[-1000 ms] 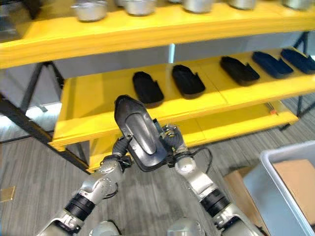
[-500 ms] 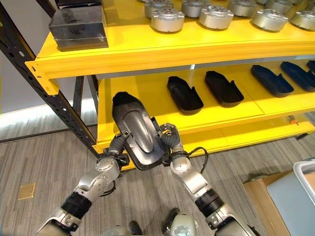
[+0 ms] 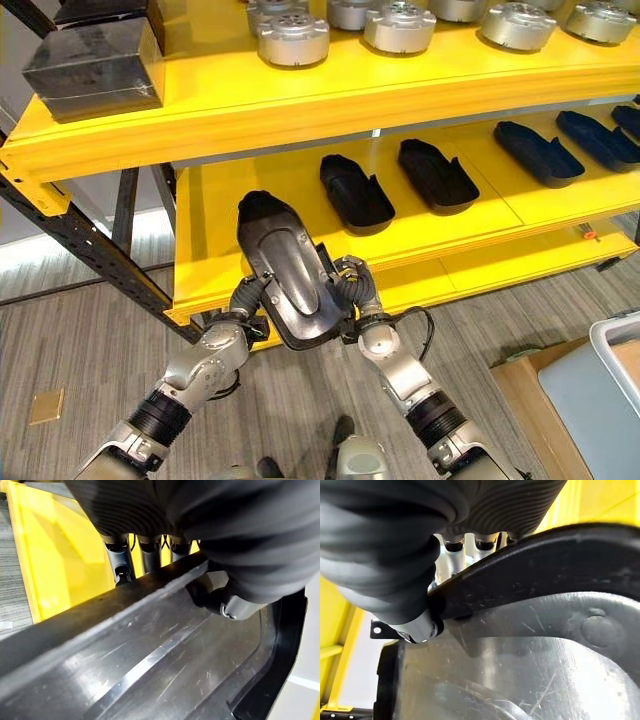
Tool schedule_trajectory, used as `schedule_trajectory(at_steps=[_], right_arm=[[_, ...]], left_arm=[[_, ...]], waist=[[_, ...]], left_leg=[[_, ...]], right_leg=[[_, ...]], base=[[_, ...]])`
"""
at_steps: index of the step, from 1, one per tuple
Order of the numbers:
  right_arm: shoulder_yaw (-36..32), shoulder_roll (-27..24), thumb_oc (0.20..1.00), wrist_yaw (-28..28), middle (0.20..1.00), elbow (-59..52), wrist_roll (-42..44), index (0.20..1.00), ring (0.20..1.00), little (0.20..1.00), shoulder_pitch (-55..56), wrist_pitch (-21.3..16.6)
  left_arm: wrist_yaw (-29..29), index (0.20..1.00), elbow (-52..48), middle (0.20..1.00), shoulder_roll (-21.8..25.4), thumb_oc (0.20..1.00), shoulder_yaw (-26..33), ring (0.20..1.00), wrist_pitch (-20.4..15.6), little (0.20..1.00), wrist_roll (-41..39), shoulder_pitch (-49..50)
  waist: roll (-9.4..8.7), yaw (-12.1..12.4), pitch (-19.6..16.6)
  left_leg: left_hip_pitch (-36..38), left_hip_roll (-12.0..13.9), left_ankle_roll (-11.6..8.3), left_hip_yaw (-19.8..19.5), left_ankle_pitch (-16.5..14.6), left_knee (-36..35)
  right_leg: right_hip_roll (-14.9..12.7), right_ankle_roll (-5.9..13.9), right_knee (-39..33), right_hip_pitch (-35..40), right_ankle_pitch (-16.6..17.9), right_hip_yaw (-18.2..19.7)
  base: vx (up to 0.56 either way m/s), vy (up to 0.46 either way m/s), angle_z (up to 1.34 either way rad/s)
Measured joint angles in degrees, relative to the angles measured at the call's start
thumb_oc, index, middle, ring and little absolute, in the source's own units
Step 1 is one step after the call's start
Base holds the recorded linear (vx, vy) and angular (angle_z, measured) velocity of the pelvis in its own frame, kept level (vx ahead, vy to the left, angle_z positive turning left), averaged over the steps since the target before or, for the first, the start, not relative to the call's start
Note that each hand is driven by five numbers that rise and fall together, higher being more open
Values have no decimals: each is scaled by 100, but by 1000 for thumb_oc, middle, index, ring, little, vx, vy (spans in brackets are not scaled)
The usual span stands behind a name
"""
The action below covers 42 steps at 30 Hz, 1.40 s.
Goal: Move parts from the plastic box to the shelf.
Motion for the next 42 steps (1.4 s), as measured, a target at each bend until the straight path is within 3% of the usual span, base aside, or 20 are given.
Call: schedule_trajectory(at_steps=[7,11,14,17,19,20,23,24,25,26,27,29,32,38,39,40,42], right_arm=[[-6,3,200,49,200,12,-14,200,200,200,-33,-1],[-6,-6,200,151,200,49,-15,200,200,200,-88,8],[35,64,200,175,200,161,-7,200,200,200,-167,9],[125,50,200,175,200,227,43,200,200,200,-293,72],[148,41,200,165,200,209,57,200,200,200,-298,92],[155,42,200,137,200,236,63,200,200,200,-309,102],[160,-8,200,133,200,238,145,200,200,200,-310,133],[154,-24,200,133,200,242,163,200,200,200,-310,135],[142,21,200,132,200,303,163,200,200,200,-301,135],[151,56,200,136,200,330,163,200,200,200,-294,136],[141,107,200,157,200,345,169,200,200,200,-299,196],[137,207,200,157,200,355,173,200,200,200,-305,237],[140,369,200,165,200,436,217,200,200,200,-305,352],[142,319,200,254,200,435,210,200,200,200,-326,401],[139,300,200,259,200,435,211,200,200,200,-411,463],[130,291,200,282,200,440,208,200,200,200,-576,528],[121,286,200,287,200,438,215,200,200,200,-501,540]], left_arm=[[-1,200,-68,200,60,200,24,200,22,200,35,6],[3,200,-72,200,72,200,38,200,27,200,30,11],[3,200,-78,200,159,200,61,200,25,200,29,44],[1,200,-68,200,188,200,89,200,20,200,32,47],[4,200,-54,200,127,200,46,200,-1,200,50,41],[34,200,-30,200,129,200,46,200,-1,200,125,6],[35,200,12,200,127,200,17,200,-3,200,164,-6],[35,200,46,200,90,200,20,200,-7,200,174,-26],[33,200,72,200,83,200,21,200,-13,200,197,-31],[24,200,72,200,137,200,4,200,-14,200,195,-25],[11,200,72,200,181,200,-3,200,-14,200,196,-25],[11,200,65,200,239,200,-6,200,-14,200,197,-11],[11,200,49,200,392,200,-10,200,-12,200,251,16],[15,200,43,200,289,200,-14,200,7,200,490,-1],[17,200,46,200,294,200,-10,200,13,200,494,-60],[38,200,48,200,305,200,0,200,29,200,581,-230],[32,200,44,200,359,200,-38,200,83,200,704,-248]], waist=[[25,43,-16],[13,89,-22],[-107,349,16],[-102,292,17],[-98,220,18],[-95,212,21],[-27,103,-2],[81,34,-53],[-10,66,-90],[-101,63,-146],[-196,193,-203],[-212,403,-213],[-216,585,-214],[-286,383,-181],[-303,344,-164],[-271,353,28],[-198,323,98]], left_leg=[[18,142,-112,29,25,40],[-88,225,-147,33,-2,411],[-918,653,-392,-299,-200,2079],[-982,1133,-506,-328,-82,1202],[-884,1432,-781,-376,408,331],[-885,1613,-753,-591,675,118],[-606,1420,-607,-476,786,-117],[-544,1257,-578,-518,890,-203],[-466,1058,-595,-542,1065,-253],[-447,857,-556,-542,1037,-243],[-450,493,-430,-630,976,-281],[-448,351,-332,-631,914,-278],[-388,309,-305,-650,863,-287],[-466,390,-350,-605,773,-131],[-610,469,-355,-616,652,91],[-733,637,-355,-650,347,550],[-567,745,-378,-676,272,469]], right_leg=[[193,-103,-343,178,77,-18],[185,-134,-362,241,44,-15],[108,-335,-464,292,-3,78],[159,-165,-442,320,-46,-62],[170,-144,-348,351,-131,-71],[109,-25,-76,260,-249,-11],[-154,131,192,293,-362,9],[-201,302,272,330,-369,-5],[-415,453,374,332,-395,57],[-596,514,374,334,-376,54],[-883,592,353,371,-299,61],[-1037,635,344,404,-267,47],[-1042,684,302,496,-235,33],[-972,684,285,451,-233,41],[-980,681,595,231,-215,67],[-1090,702,1856,-426,-190,447],[-1208,874,2320,-733,-130,598]], base=[[86,-143,-2],[19,-89,0],[48,102,-13],[131,245,12],[152,362,12],[165,370,-10],[174,286,-5],[165,234,0],[158,210,9],[166,211,19],[128,124,33],[130,116,25],[80,86,4],[12,185,-9],[90,-4,-34],[107,-89,-40],[80,-293,-27]])
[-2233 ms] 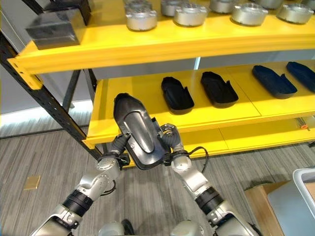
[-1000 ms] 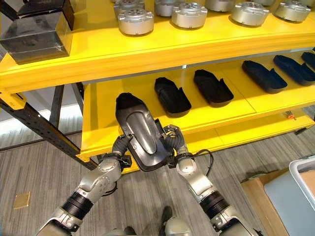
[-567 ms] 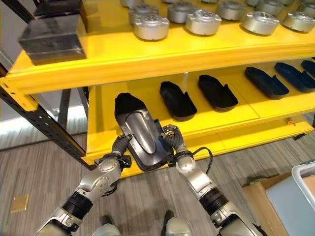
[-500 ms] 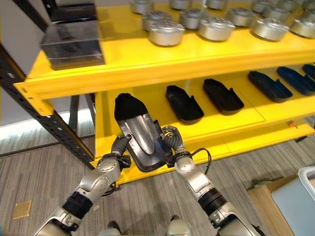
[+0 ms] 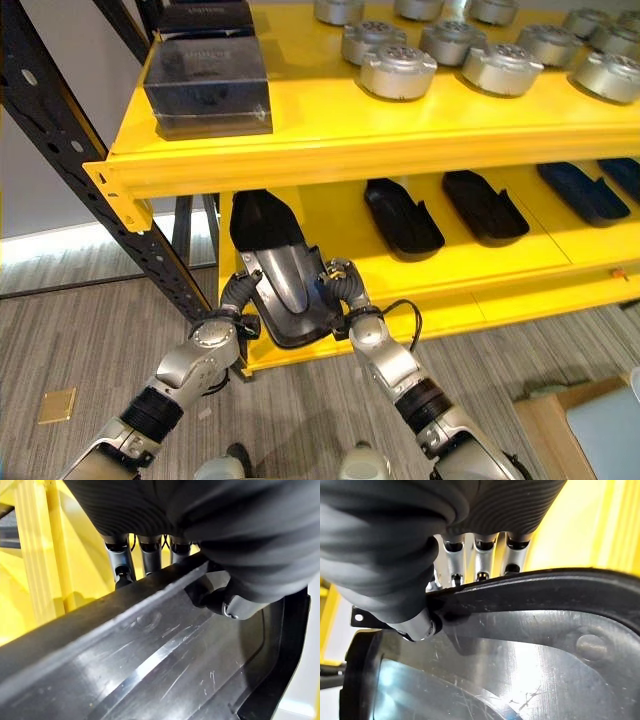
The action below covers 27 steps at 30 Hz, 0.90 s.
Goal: Move parts from the plastic box to the shelf.
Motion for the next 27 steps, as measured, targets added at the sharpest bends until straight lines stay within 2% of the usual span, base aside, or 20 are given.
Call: schedule_trajectory(at_steps=[1,4,6,7,8,9,10,12,16,22,27], right_arm=[[-1,-23,200,12,200,1,0,200,200,200,-1,11],[-109,144,200,43,200,125,-9,200,200,200,-25,24],[-23,163,200,56,200,148,-6,200,200,200,-17,55],[3,142,200,120,200,188,-7,200,200,200,-21,98],[24,86,200,154,200,189,-6,200,200,200,2,111],[148,-63,200,205,200,191,-7,200,200,200,-8,132],[210,-88,200,217,200,191,-7,200,200,200,-17,156],[203,-140,200,215,200,167,-11,200,200,200,-56,157],[267,-283,200,136,200,293,-7,200,200,200,-672,271],[213,-251,200,-13,200,695,0,200,200,200,-2259,394],[228,-265,200,9,200,1322,63,200,200,200,-3248,291]], left_arm=[[-2,200,-4,200,13,200,-2,200,41,200,4,-18],[-1,200,10,200,32,200,35,200,207,200,10,-118],[-1,200,17,200,70,200,35,200,245,200,11,-80],[11,200,30,200,-23,200,56,200,289,200,38,-15],[53,200,-16,200,-58,200,45,200,293,200,55,71],[143,200,-14,200,-198,200,65,200,333,200,91,143],[189,200,-11,200,-224,200,44,200,337,200,111,143],[215,200,-11,200,-228,200,59,200,337,200,117,100],[235,200,66,200,-206,200,123,200,328,200,163,-358],[226,200,151,200,120,200,457,200,164,200,162,-1521],[221,200,599,200,283,200,520,200,45,200,143,-2401]], waist=[[-19,-6,-10],[-158,70,-34],[-146,118,-23],[-44,176,26],[78,185,6],[304,172,19],[402,149,-17],[390,-1,-14],[339,-34,9],[266,207,282],[219,256,603]], left_leg=[[25,-1,-14,4,30,-56],[-210,0,-48,-146,106,-73],[-209,98,-188,-258,303,-141],[-86,250,-390,-328,418,-159],[-43,381,-355,-267,438,-195],[-16,698,-336,-286,565,-222],[-7,798,-310,-283,642,-244],[3,898,-281,-244,706,-288],[-348,899,-465,-99,811,-251],[-606,797,-483,-131,806,-151],[-1144,718,-501,-276,755,151]], right_leg=[[-31,-6,-236,10,-72,-36],[-430,148,-1246,-5,15,17],[-363,144,-1423,187,9,-108],[-76,53,-1548,511,17,-165],[77,3,-1571,520,-18,-167],[396,-134,-1567,578,-120,-238],[471,-208,-1544,579,-154,-278],[611,-315,-1500,562,-179,-314],[581,-368,-1308,98,-210,-303],[437,-318,-1248,-51,-195,-354],[231,-302,-911,-519,-221,-372]], base=[[59,-392,-9],[123,-383,22],[212,-352,42],[199,-302,29],[165,-268,17],[74,-127,-8],[45,-88,-9],[-32,-114,-4],[-49,-75,-5],[-48,-43,11],[-56,-34,14]])
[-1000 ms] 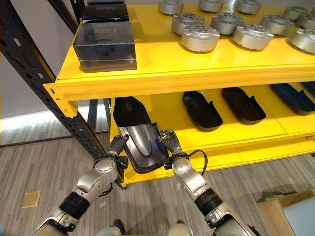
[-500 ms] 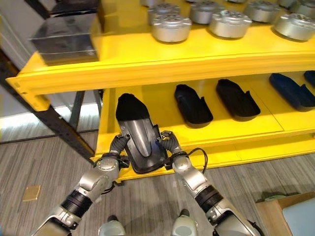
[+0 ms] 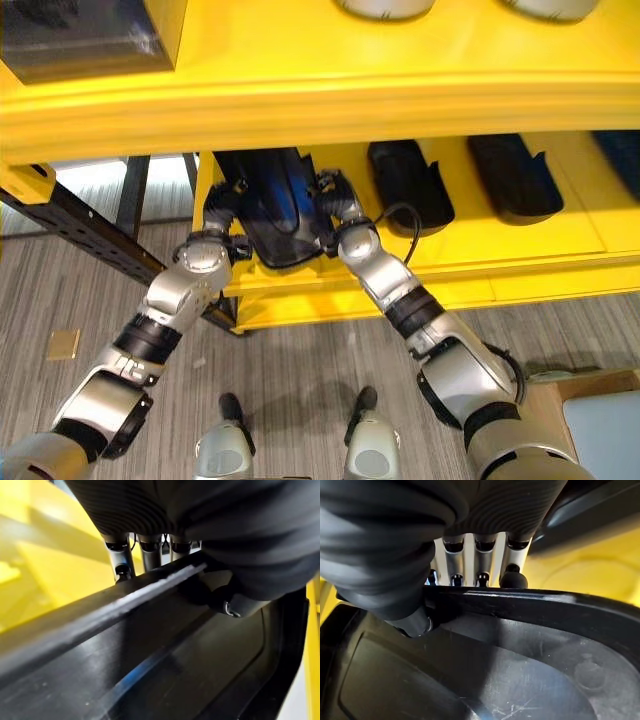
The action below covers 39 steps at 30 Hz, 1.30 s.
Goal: Move parts from the plastic box to the shelf.
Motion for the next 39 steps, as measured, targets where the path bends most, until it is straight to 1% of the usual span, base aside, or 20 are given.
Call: schedule_trajectory(at_steps=[2,4,6,7,10,12,17,21,22,29,31,33,36,37,38,39], right_arm=[[2,-14,200,8,200,166,91,200,200,200,-225,-69],[12,-28,200,3,200,378,240,200,200,200,-553,-119],[11,-50,200,-6,200,429,284,200,200,200,-703,-132],[15,-85,200,-18,200,428,348,200,200,200,-741,-144],[19,-77,200,-159,200,425,546,200,200,200,-783,-145],[-7,-75,200,-312,200,409,672,200,200,200,-880,-266],[0,-31,200,-537,200,431,718,200,200,200,-1047,-364],[-21,-27,200,-715,200,431,867,200,200,200,-1216,-446],[-24,-24,200,-778,200,430,898,200,200,200,-1267,-445],[-28,-52,200,-904,200,342,1055,200,200,200,-1469,-447],[-36,-21,200,-919,200,342,1067,200,200,200,-1483,-442],[-59,3,200,-996,200,344,1081,200,200,200,-1487,-439],[-59,13,200,-1115,200,350,1127,200,200,200,-1487,-419],[-59,21,200,-1134,200,358,1127,200,200,200,-1487,-424],[-59,22,200,-1134,200,364,1127,200,200,200,-1487,-424],[-58,44,1000,-1131,1000,401,1124,1000,1000,1000,-1489,-424]], left_arm=[[2,200,88,200,45,200,1,200,-13,200,-41,-213],[8,200,305,200,147,200,-34,200,-31,200,-110,-600],[18,200,387,200,215,200,-44,200,-34,200,-192,-798],[21,200,392,200,258,200,-48,200,-35,200,-197,-856],[28,200,395,200,287,200,-56,200,-39,200,-191,-924],[25,200,402,200,320,200,-49,200,-38,200,-173,-1109],[23,200,449,200,443,200,-106,200,-39,200,47,-1428],[40,200,626,200,533,200,-185,200,-41,200,71,-1791],[145,200,676,200,543,200,-209,200,-65,200,81,-1904],[224,200,833,200,644,200,-280,200,-141,200,96,-2276],[246,216,834,216,652,216,-279,216,-142,216,110,-2283],[243,200,1006,200,653,200,-333,200,-188,200,315,-2371],[244,200,1079,200,662,200,-401,200,-204,200,315,-2429],[254,203,1119,203,663,203,-433,203,-206,203,315,-2460],[257,260,1144,260,663,260,-450,260,-206,260,314,-2478],[255,1000,1285,1000,658,1000,-539,1000,-227,1000,308,-2572]], waist=[[-21,10,188],[-21,3,415],[-22,-22,536],[-30,-17,658],[-31,-22,795],[-29,-37,922],[-33,-40,945],[-36,-48,966],[-33,-60,967],[-30,-128,968],[-28,-138,969],[-27,-152,969],[-27,-165,969],[-27,-184,969],[-27,-185,969],[-22,-192,969]], left_leg=[[-131,-9,19,-15,-12,99],[-462,-4,45,-94,-44,307],[-677,-4,47,-150,-46,400],[-723,-4,46,-145,-45,423],[-1005,0,66,-182,-58,555],[-1224,-13,96,-235,-77,705],[-1475,-22,96,-291,-88,856],[-1739,-22,100,-329,-104,1007],[-1826,-16,101,-331,-105,1079],[-2102,-14,109,-314,-88,1124],[-2105,-14,106,-314,-84,1121],[-2109,-24,106,-312,-84,1104],[-2109,-30,106,-311,-84,1097],[-2109,-32,106,-312,-84,1096],[-2109,-33,106,-312,-84,1096],[-2109,-35,106,-311,-84,1095]], right_leg=[[-43,-6,98,-132,-3,13],[-94,-28,271,-413,-17,30],[-132,-48,382,-612,-26,40],[-143,-58,442,-688,-32,70],[-195,-95,594,-954,-56,73],[-260,-134,776,-1167,-85,76],[-343,-167,1077,-1478,-199,98],[-400,-200,1368,-1803,-290,175],[-405,-211,1446,-1914,-309,218],[-424,-219,1546,-2258,-307,267],[-425,-221,1547,-2262,-307,270],[-431,-222,1530,-2263,-306,267],[-436,-222,1526,-2263,-306,267],[-436,-222,1524,-2263,-306,267],[-437,-222,1524,-2263,-306,268],[-438,-222,1522,-2263,-306,268]], base=[[-75,-18,2],[-86,-4,6],[-77,2,6],[-82,1,2],[-53,5,3],[-27,12,6],[35,18,4],[6,1,3],[0,0,0],[-2,4,-1],[0,0,0],[0,0,0],[0,0,0],[0,0,0],[0,0,0],[0,0,0]])
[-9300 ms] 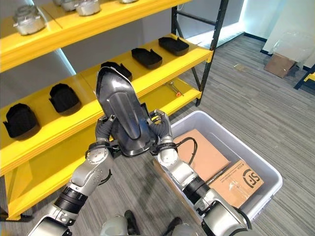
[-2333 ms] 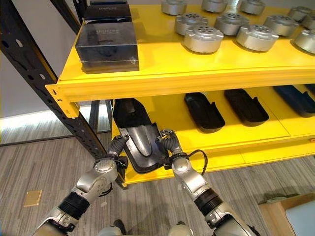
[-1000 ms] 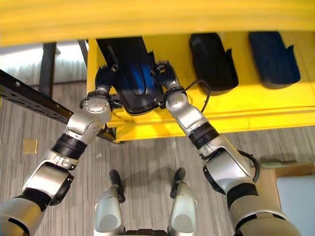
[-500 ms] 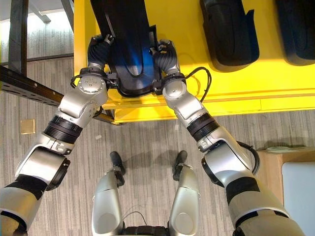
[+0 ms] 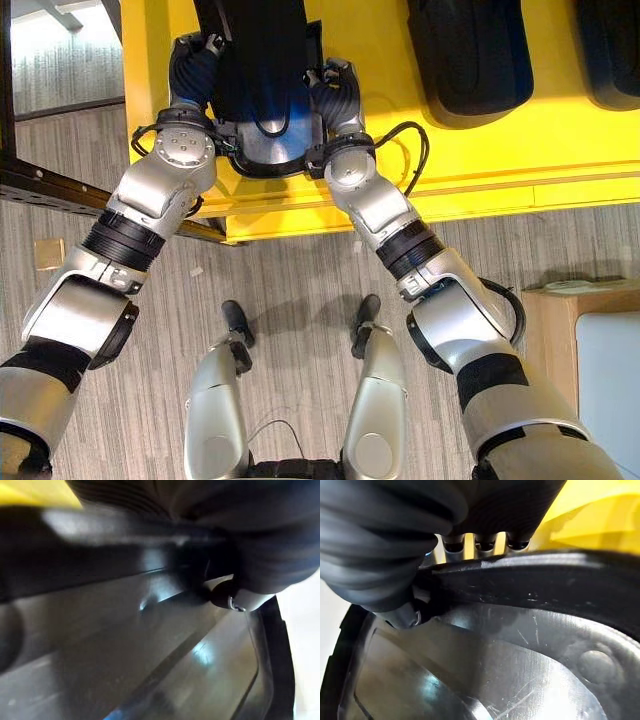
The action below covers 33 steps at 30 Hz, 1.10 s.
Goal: Move parts from the plastic box to the shelf.
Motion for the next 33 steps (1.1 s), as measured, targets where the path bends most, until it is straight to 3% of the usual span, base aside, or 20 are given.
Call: schedule_trajectory(at_steps=[6,12,14,20,26,33], right_arm=[[253,31,1000,240,1000,387,-245,1000,1000,1000,-407,46],[297,162,1000,-52,1000,546,-244,1000,1000,1000,-482,2],[293,154,1000,-155,1000,547,-336,1000,1000,1000,-482,-168],[291,123,1000,-258,1000,400,-1711,1000,1000,1000,-488,-159],[254,148,1000,-526,1000,403,-1630,1000,1000,1000,-486,13],[-39,41,1000,-1304,1000,314,-2048,1000,1000,1000,-462,9]], left_arm=[[298,1000,645,1000,-257,1000,-30,1000,-403,1000,-506,-200],[395,1000,663,1000,-269,1000,-78,1000,-856,1000,-489,-200],[528,1000,632,1000,-267,1000,-75,1000,-1116,1000,-463,-199],[844,1000,-81,1000,-408,1000,94,1000,-1725,1000,-217,192],[827,1000,-373,1000,-420,1000,130,1000,-1771,1000,183,296],[852,1000,-685,1000,-317,1000,316,1000,-1778,1000,224,324]], waist=[[30,-8,4],[31,62,4],[30,93,4],[30,180,4],[28,235,5],[27,261,4]], left_leg=[[5,0,-1,-7,18,-6],[15,-2,0,-16,19,1],[19,-2,3,-22,28,0],[58,-2,7,-65,31,7],[60,0,15,-123,38,31],[279,-37,19,-139,50,13]], right_leg=[[0,-5,20,0,3,-3],[-1,-15,30,14,9,-2],[0,-17,38,17,11,-4],[-1,-17,34,110,11,-34],[-3,-18,42,175,11,-78],[-15,-20,31,392,14,-101]], base=[[5,-10,0],[0,0,0],[0,0,0],[-4,-15,2],[-7,-3,3],[-47,25,1]])
